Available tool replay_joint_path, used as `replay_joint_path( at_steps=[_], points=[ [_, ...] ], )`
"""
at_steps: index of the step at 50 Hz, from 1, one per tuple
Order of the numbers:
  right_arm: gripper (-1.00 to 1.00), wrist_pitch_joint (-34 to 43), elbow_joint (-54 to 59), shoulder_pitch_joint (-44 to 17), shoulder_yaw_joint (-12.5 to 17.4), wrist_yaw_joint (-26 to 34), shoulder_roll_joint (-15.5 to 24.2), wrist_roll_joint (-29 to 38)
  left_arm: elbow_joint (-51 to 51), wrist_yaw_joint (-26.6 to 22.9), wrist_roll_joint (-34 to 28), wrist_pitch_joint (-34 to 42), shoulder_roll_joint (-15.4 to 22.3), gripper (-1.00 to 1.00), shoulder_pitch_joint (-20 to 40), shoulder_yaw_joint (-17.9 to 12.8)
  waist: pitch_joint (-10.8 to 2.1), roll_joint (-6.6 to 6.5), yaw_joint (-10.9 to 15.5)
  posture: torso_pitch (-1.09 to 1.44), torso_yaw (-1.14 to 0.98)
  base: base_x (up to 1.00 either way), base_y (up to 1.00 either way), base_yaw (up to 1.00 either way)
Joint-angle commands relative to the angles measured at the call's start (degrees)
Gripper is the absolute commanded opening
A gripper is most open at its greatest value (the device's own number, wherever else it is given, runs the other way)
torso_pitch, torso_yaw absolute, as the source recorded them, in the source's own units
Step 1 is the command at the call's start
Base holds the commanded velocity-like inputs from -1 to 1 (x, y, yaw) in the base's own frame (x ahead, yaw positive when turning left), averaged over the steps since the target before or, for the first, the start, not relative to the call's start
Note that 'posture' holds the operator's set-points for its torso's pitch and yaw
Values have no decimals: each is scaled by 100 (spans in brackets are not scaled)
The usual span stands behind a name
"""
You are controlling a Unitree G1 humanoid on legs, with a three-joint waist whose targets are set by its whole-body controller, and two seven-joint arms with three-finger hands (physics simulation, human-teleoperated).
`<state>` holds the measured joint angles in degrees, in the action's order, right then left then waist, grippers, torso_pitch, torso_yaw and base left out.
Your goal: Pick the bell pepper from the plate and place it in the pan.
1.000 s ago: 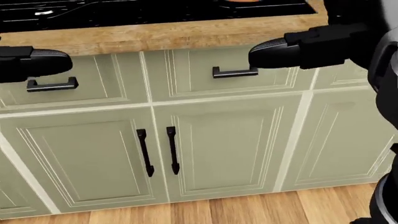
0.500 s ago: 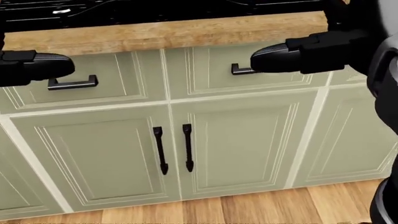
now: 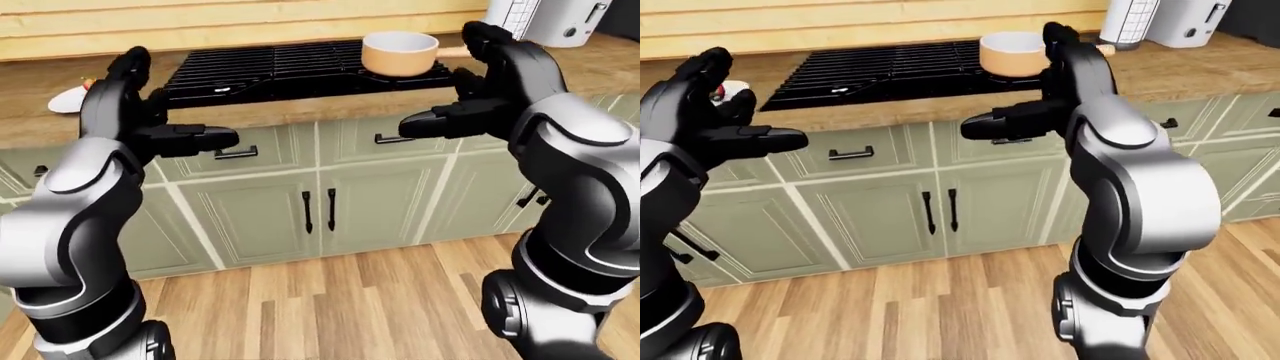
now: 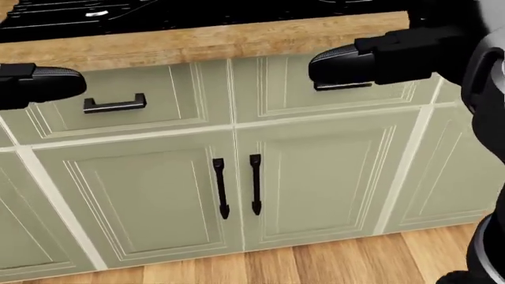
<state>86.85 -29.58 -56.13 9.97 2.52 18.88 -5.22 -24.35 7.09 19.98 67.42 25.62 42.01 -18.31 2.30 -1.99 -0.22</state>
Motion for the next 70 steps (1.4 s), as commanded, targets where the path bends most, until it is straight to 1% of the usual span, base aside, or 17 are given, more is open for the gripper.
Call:
replay_joint_path(
  at_steps=[1, 7, 11, 17, 20, 31, 34, 35, 37, 43, 45, 47, 48, 49, 56, 60, 70],
  points=[
    [100, -205, -119, -243, 90, -69, 91, 95, -168, 2, 56, -201, 64, 100, 232, -3, -136, -10, -36, 0, 0, 0, 19, 0],
    [100, -282, 14, -304, 66, -72, 71, 91, -126, 52, 111, -222, 88, 100, 277, -47, -155, 485, -18, 0, 0, 0, 19, 0],
    [100, -305, 21, -336, 96, -101, 81, 107, -101, 81, 154, -216, 119, 100, 299, -33, -172, 433, 1, 0, 0, 0, 18, 0],
    [100, -316, -32, -260, 61, -103, 85, 107, -187, 77, 187, -251, 125, 100, 145, -42, -90, 142, 15, 0, 0, 0, 19, 0],
    [100, -338, 14, -305, 100, -93, 116, 106, -211, 66, 202, -233, 156, 100, 125, -61, -170, -356, -48, 0, 0, 0, 18, 0],
    [100, -329, -10, -266, 132, -94, 119, 76, -284, 90, 257, -153, 202, 100, 103, -121, -112, 187, -37, 0, 0, 0, 18, 0],
    [100, -308, -14, -281, 146, -103, 120, 67, -223, 73, 237, -232, 204, 100, 84, -94, -198, 609, -14, 0, 0, 0, 18, 0],
    [100, -311, 29, -324, 144, -85, 165, 58, -251, 82, 252, -171, 217, 100, 116, -108, -143, 342, -48, 0, 0, 0, 19, 0],
    [100, -301, 86, -392, 166, -60, 251, 51, -267, 89, 257, -161, 218, 100, 107, -119, -193, 467, -7, 0, 0, 0, 18, 0],
    [100, -322, 90, -367, 157, -69, 261, 43, -194, 91, 247, -202, 223, 100, 143, -103, -87, 169, 16, 0, 0, 0, 18, 0],
    [100, -329, 87, -358, 155, -68, 265, 44, -198, 94, 250, -212, 217, 100, 125, -108, -96, -68, -23, 0, 0, 0, 18, 0],
    [100, -330, 107, -390, 142, -69, 262, 45, -199, 96, 252, -215, 215, 100, 124, -102, -206, -524, -40, 0, 0, 0, 18, 0],
    [100, -343, 121, -394, 139, -69, 253, 43, -209, 101, 262, -190, 219, 100, 139, -110, -117, -204, -14, 0, 0, 0, 18, 0],
    [100, -386, 142, -378, 143, -69, 243, 43, -205, 104, 269, -173, 229, 100, 164, -116, -120, -307, -43, 0, 0, 0, 19, 0],
    [100, -521, 305, -488, 160, -214, 109, -15, -72, 109, 281, -193, 259, 100, 352, -31, -109, 71, -42, 0, 0, 0, 18, 0],
    [100, -476, 223, -431, 188, -240, 119, -64, -69, 101, 280, -180, 276, 100, 369, -42, -150, 490, -17, 0, 0, 0, 18, 0],
    [100, -403, 114, -391, 177, -297, 121, -152, -119, 107, 263, -231, 223, 100, 242, -54, -89, 135, 13, 0, 0, 0, 18, 0]
  ],
)
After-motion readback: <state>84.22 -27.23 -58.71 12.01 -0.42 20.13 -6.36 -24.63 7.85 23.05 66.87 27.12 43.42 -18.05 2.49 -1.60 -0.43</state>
